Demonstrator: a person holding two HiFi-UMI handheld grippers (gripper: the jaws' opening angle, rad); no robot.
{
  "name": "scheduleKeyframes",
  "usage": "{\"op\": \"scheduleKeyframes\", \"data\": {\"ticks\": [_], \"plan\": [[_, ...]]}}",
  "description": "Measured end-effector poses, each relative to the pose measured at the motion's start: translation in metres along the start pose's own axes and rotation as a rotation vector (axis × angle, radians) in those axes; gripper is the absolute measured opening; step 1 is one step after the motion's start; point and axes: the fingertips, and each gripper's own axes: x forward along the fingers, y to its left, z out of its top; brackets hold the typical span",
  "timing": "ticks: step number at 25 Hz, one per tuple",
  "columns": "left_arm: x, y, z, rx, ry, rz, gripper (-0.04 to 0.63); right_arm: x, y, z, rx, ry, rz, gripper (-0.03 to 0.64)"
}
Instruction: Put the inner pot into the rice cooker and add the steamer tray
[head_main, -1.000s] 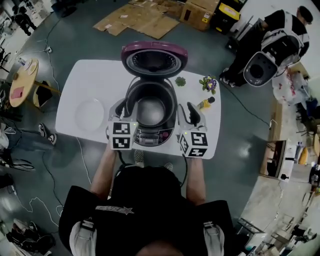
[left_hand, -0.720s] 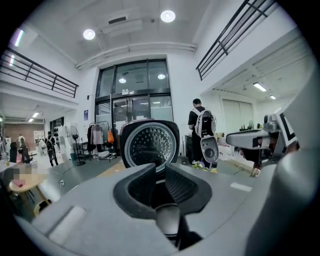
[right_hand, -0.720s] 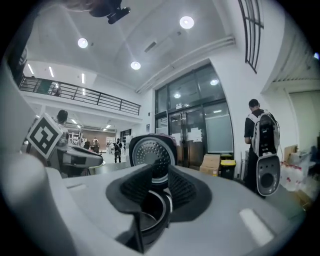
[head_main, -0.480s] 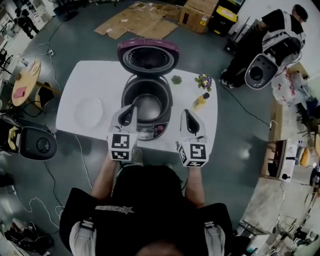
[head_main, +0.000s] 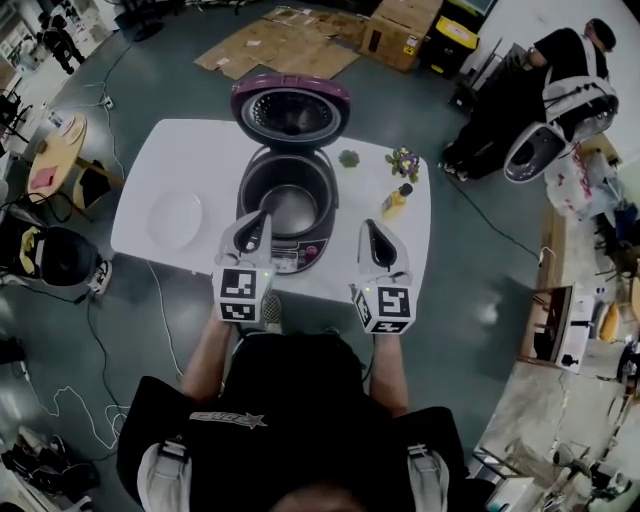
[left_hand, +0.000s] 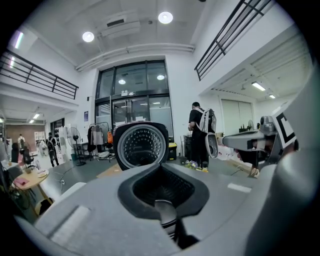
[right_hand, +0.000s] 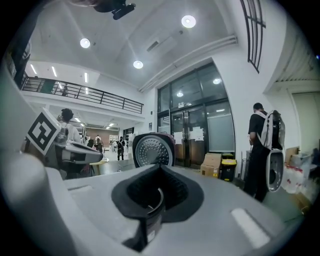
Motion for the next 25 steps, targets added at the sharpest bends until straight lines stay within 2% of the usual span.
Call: {"op": "scheduleKeyframes", "data": {"ticks": [11, 17, 25], "plan": [[-0.024, -0.051, -0.007, -0.052, 0.006, 0.035, 0.011, -0.037, -0.008, -0.002, -0.015, -0.017, 0.095, 0.005], [-0.041, -0.076, -0.017, -0.047, 0.021, 0.069, 0.011, -0.056, -0.007, -0.011, 0.002, -0.016, 0.146, 0.005], [-0.065, -0.067, -0.022, -0.063, 0.035, 0.163, 0.011, -0.053, 0.016, -0.016, 0.013, -0.017, 0.249, 0.005]]}}
